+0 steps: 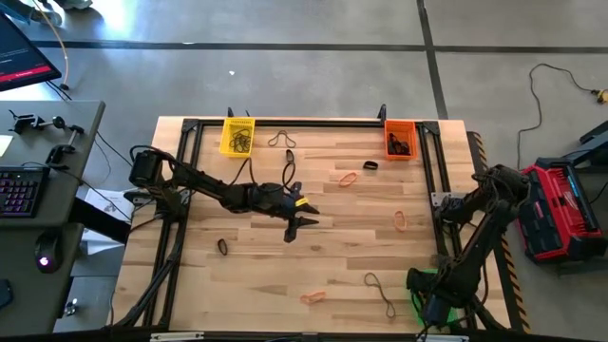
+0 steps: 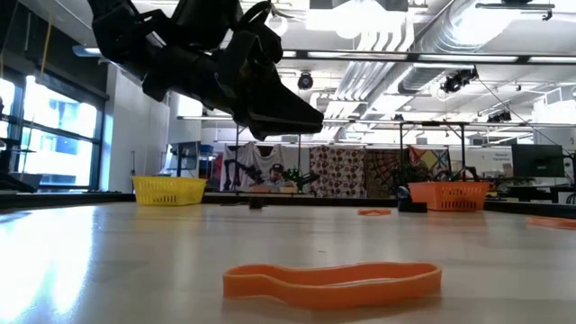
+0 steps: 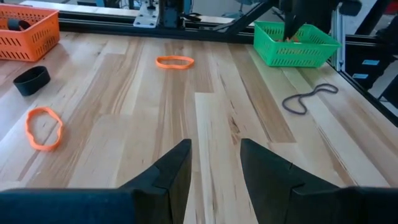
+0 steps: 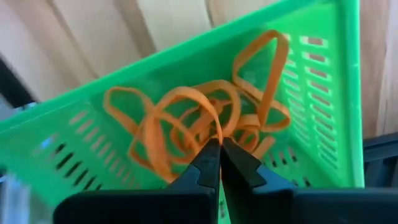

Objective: Sort rubber bands into baskets
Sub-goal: Put the orange rubber band into the green bin

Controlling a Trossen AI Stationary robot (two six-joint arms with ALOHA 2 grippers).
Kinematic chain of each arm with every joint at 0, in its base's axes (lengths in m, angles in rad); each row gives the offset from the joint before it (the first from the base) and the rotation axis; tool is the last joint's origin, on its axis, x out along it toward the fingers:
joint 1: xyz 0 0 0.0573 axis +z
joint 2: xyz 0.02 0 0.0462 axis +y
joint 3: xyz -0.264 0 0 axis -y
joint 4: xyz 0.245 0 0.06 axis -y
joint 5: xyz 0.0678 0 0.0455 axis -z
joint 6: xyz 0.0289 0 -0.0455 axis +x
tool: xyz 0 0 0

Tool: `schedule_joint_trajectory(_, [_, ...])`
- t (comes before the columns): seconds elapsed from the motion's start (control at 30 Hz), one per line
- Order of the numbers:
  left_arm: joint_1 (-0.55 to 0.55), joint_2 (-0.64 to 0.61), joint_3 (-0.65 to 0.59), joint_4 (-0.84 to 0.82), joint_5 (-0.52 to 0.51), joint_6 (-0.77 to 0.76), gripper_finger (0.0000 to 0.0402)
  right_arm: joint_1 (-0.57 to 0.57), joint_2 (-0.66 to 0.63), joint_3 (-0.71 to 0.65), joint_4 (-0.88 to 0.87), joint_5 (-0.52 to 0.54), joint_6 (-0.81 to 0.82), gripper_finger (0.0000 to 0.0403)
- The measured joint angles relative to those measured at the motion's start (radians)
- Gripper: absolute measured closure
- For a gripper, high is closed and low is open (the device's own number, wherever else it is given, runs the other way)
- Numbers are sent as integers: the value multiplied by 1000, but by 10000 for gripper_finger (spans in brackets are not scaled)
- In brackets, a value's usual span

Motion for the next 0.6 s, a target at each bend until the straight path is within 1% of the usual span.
schedule_joint_trajectory(0.13, [1, 0, 0, 0, 0, -1, 271, -1, 0, -39, 21, -6, -18, 403])
schedule_joint_trajectory(0.3, [1, 0, 0, -4, 0, -3, 271, -1, 0, -48, 21, -7, -59, 399])
schedule_joint_trajectory(0.4, [4, 0, 0, -11, 0, -2, 271, -1, 0, -48, 22, -7, -56, 381])
schedule_joint_trajectory(0.6, [37, 0, 0, -55, 2, -1, 271, -1, 0, -48, 8, -7, 9, 325])
